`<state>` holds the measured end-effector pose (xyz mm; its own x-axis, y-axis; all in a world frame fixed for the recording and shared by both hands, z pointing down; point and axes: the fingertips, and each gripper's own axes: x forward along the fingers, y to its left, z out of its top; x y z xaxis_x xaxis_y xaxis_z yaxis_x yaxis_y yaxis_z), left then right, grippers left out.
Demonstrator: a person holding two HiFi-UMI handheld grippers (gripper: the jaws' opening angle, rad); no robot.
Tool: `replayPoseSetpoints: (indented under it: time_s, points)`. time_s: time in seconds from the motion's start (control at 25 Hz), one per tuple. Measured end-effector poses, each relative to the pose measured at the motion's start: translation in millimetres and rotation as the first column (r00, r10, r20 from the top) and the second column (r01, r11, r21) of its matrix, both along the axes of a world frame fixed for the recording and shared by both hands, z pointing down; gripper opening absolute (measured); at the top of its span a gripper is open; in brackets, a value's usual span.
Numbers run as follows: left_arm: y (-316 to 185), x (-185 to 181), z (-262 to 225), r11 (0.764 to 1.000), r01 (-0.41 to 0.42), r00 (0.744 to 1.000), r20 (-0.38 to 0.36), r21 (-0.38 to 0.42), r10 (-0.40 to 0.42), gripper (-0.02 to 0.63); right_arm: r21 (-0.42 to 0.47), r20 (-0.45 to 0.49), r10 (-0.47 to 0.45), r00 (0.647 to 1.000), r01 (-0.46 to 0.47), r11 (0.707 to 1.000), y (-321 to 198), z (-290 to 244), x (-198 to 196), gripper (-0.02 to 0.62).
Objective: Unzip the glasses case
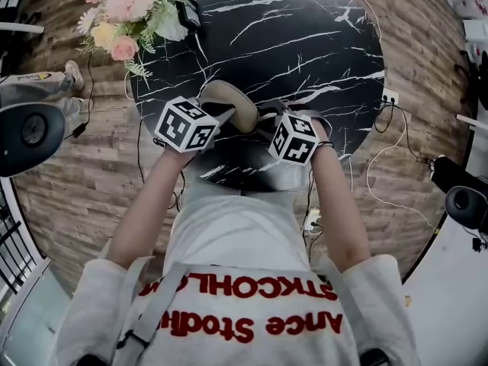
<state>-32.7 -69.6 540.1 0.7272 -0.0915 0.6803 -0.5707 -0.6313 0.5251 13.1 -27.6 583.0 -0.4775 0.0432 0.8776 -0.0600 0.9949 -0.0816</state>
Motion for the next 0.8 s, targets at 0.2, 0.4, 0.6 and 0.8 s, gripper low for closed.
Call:
replayPoseSetpoints:
  time_s: [0.2, 0.4, 0.6, 0.8]
  points:
    - [-0.5, 0.2, 0.1, 1.0, 0.015, 1.0, 0.005, 0.008, -0.015, 0.006, 0.001, 0.023, 0.069, 0.997, -0.069, 0.998, 13.5, -0.4, 4.0, 0.146]
    - [-0.6, -0.2, -0.1, 1.0, 0.016, 1.0, 0.004, 0.016, -0.016, 0.006, -0.066, 0.089, 0.259, 0.962, -0.254, 0.965, 21.2, -0.9, -2.4, 0.152]
    - [-0.6, 0.3, 0.1, 1.0, 0.022, 1.0, 0.004, 0.018, -0.022, 0.006, -0.116, 0.119, 0.356, 0.927, -0.343, 0.932, 35.3, 0.3, -11.7, 0.153]
    - [-0.3, -1.3, 0.2, 0.999, 0.026, 1.0, 0.0, 0.019, -0.026, 0.006, -0.146, 0.118, 0.393, 0.912, -0.376, 0.915, 46.3, 2.1, -20.2, 0.16]
